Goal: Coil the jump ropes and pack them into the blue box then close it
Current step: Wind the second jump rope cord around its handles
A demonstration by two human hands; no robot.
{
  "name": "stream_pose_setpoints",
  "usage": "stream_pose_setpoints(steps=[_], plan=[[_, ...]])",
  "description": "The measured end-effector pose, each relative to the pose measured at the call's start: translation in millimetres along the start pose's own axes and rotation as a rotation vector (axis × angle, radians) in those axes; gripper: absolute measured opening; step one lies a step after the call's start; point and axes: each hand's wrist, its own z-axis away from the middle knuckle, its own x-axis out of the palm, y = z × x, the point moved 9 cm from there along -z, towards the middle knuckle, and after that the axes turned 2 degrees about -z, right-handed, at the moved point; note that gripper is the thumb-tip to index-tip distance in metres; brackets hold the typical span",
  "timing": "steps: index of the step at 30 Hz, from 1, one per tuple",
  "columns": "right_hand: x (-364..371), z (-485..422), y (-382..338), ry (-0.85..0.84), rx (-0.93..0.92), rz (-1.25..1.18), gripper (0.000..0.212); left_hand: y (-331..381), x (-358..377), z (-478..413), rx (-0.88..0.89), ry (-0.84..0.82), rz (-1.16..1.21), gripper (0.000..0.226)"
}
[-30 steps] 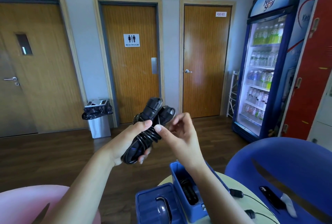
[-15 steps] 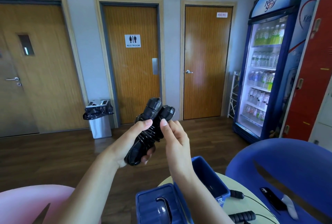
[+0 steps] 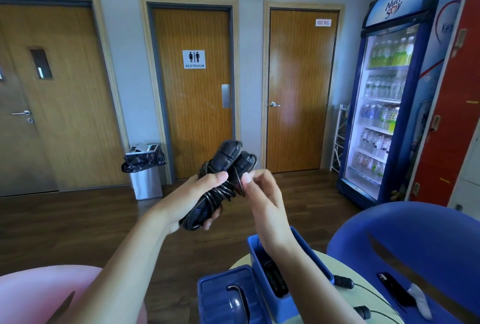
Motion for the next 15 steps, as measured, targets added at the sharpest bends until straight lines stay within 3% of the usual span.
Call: stream_pose_setpoints(steps=[3,6,8,11,15], plan=[[-18.1,-8.8,2.2,0.124,0.260,0.084,0.059,12.3,-5.8,3.3,0.044,0.081,-0.269,0.069],[-14.6,-14.0,0.9,-0.109,0.677,0.234,0.095,22.5,-12.6,6.8,0.072,0.231,-0.792,0.074],[-13.6,-17.2,-5.4,-0.226,0.813,0.353,0.107,32.0,-8.2,11.3,0.098,0.329,-1.130,0.083],[-10.9,-23.3,-9.9,-0.222,0.805,0.535,0.093,44.1,2.0,13.3,0.190,0.419,-1.345,0.098],[-18.2,-36.4,-2.5,-0.013,0.567,0.587,0.069,48.6,1.0,13.4,0.211,0.435,-1.366,0.103]])
